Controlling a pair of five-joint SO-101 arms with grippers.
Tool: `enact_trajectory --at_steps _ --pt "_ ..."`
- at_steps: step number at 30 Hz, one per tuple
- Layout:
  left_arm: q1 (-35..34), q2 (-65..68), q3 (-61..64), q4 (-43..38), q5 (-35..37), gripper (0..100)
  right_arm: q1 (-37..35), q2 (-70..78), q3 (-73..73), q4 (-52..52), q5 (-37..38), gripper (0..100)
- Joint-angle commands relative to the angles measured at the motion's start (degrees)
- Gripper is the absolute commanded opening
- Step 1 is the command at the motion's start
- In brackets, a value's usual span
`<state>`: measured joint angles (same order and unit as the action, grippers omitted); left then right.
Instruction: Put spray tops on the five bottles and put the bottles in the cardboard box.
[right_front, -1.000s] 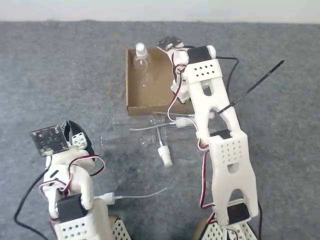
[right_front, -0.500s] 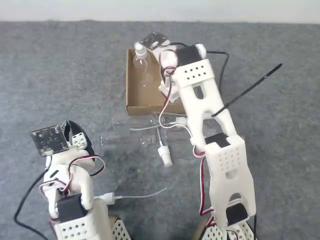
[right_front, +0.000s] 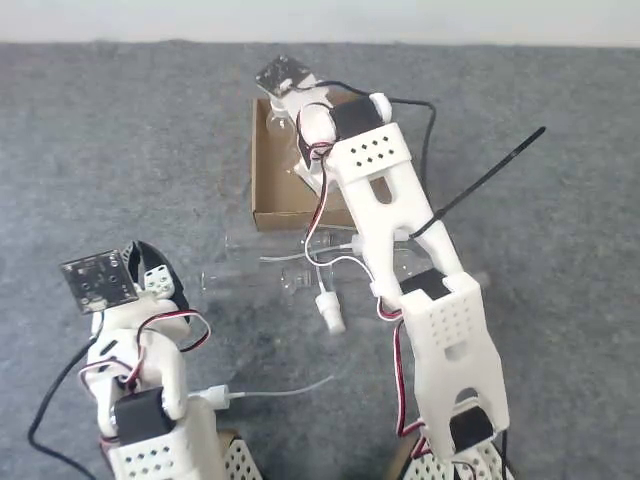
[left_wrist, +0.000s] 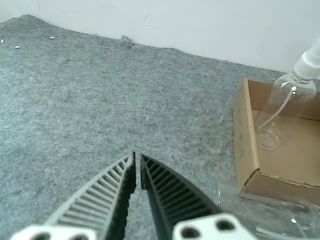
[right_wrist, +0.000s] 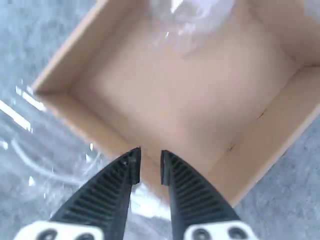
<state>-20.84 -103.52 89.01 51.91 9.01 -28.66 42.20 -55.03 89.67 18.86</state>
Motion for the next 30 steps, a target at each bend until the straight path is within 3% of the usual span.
enact_trajectory --at_steps 1,30 --pt "0.0 -1.0 -0.5 -2.0 -0.6 2 -0.5 0.8 -0.6 -4.4 -1.5 3.4" --pt "-0.1 -1.0 -0.5 -2.0 -0.6 2 -1.0 16.0 -0.6 -30.9 -5.1 3.4"
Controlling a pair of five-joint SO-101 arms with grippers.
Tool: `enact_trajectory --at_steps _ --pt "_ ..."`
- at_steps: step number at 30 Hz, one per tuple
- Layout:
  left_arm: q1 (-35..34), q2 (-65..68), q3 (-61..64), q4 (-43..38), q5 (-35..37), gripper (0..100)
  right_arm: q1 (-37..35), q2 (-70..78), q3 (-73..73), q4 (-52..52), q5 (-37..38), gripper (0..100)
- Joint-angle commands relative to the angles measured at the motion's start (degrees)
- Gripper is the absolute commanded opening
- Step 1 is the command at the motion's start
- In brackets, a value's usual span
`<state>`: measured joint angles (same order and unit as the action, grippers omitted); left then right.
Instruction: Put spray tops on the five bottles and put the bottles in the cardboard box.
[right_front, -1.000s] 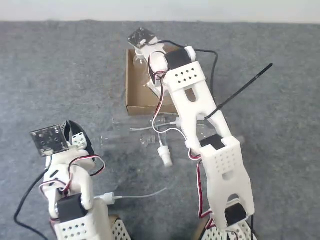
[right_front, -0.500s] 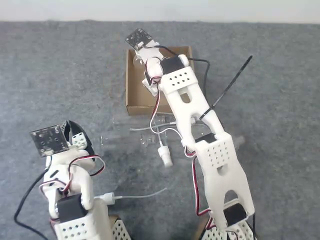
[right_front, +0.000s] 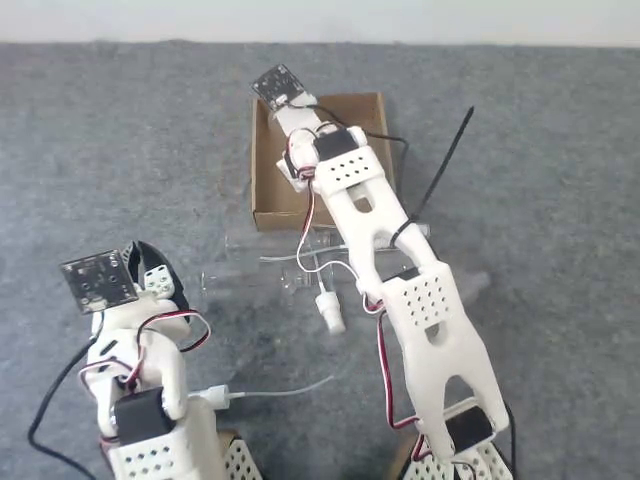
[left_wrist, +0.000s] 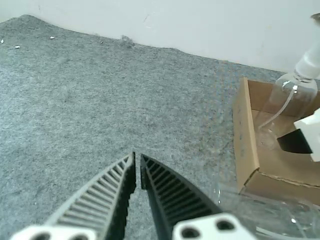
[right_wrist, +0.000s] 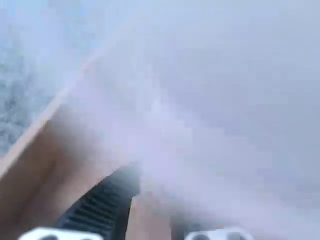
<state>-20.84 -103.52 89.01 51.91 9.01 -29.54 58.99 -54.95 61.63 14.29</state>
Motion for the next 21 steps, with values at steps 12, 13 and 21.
enact_trajectory --at_steps 12,13,21 --pt "-0.1 -1.0 -0.5 -2.0 -0.6 2 0.1 2.7 -0.7 -9.5 -0.2 3.4" --pt "-0.1 -1.0 -0.5 -2.0 -0.6 2 0.1 2.8 -0.7 -9.6 -0.2 3.4" --pt "-0.1 -1.0 -0.5 -2.0 -0.6 2 -0.2 2.2 -0.8 -9.0 -0.1 3.3"
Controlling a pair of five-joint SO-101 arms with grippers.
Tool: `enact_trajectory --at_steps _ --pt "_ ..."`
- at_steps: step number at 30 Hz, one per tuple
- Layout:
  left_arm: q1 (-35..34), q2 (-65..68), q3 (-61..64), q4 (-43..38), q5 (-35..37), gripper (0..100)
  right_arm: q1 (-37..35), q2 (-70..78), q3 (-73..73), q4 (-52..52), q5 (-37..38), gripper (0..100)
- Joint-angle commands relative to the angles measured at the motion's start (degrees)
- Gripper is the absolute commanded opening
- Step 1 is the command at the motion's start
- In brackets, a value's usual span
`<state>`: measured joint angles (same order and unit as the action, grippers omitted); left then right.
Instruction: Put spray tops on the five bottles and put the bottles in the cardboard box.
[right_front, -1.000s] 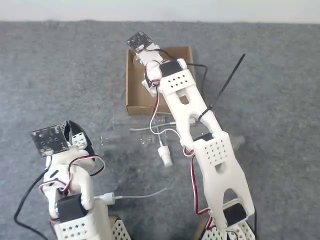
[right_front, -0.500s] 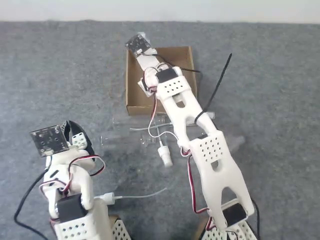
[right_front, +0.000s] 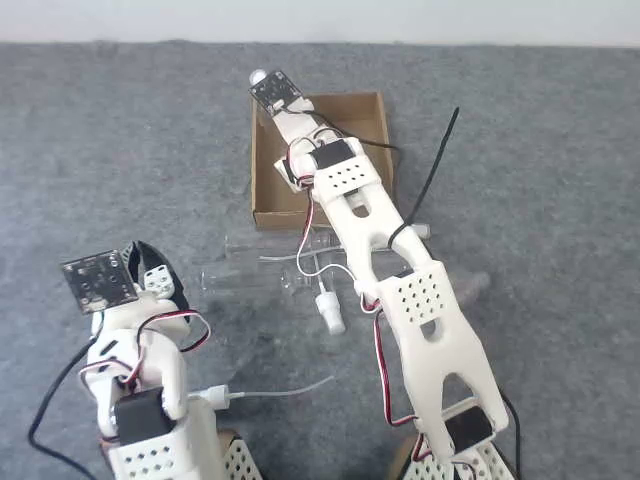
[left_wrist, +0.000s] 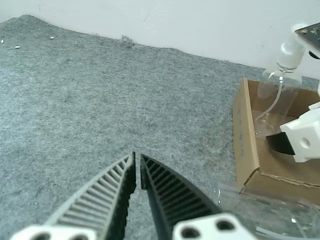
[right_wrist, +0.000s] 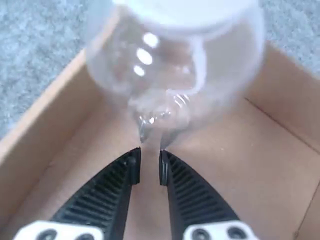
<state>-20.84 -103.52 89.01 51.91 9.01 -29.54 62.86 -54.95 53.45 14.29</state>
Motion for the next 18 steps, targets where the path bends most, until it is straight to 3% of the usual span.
enact_trajectory --at_steps 1,18 --pt "-0.1 -1.0 -0.5 -2.0 -0.6 2 -0.1 -1.6 -0.8 -0.8 -0.1 3.3" --pt "-0.1 -1.0 -0.5 -2.0 -0.6 2 -0.2 -9.4 -0.8 11.3 -0.1 3.3"
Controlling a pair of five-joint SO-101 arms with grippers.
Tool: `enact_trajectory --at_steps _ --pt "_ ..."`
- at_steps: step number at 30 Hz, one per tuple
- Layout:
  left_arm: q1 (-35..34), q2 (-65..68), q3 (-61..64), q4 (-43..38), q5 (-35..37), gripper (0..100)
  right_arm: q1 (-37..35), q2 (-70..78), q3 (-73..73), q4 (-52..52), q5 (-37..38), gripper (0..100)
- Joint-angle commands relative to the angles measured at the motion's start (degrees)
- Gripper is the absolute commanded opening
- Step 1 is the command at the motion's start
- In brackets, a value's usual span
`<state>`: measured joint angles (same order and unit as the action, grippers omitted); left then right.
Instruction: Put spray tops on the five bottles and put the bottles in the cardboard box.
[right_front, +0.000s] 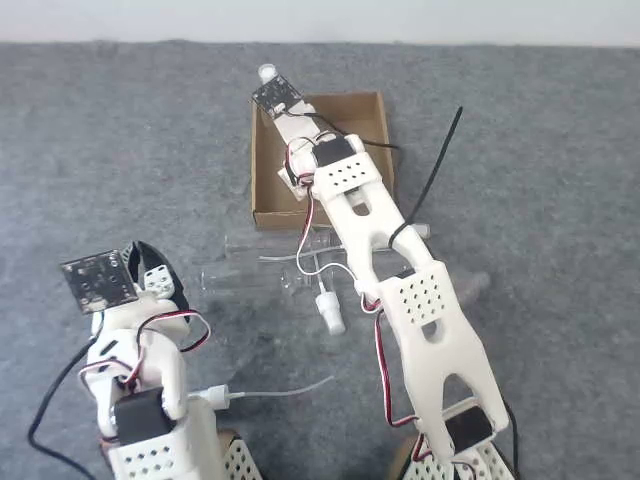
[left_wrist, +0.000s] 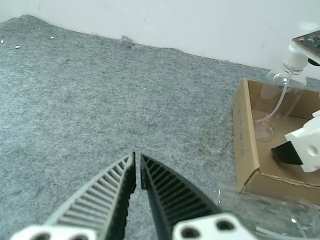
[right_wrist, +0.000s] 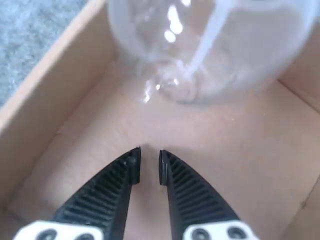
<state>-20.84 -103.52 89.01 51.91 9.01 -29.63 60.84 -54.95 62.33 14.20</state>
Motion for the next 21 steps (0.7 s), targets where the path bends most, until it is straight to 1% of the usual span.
enact_trajectory --at_steps 1,14,21 --pt "-0.1 -1.0 -0.5 -2.0 -0.6 2 -0.1 -8.0 -0.8 3.1 0.0 3.3" --pt "-0.1 -1.0 -0.5 -2.0 -0.6 2 -0.1 -18.3 -0.8 17.1 0.0 3.3" --pt "-0.1 -1.0 -0.5 -2.0 -0.6 2 0.0 -26.5 -0.8 24.7 -0.4 3.3"
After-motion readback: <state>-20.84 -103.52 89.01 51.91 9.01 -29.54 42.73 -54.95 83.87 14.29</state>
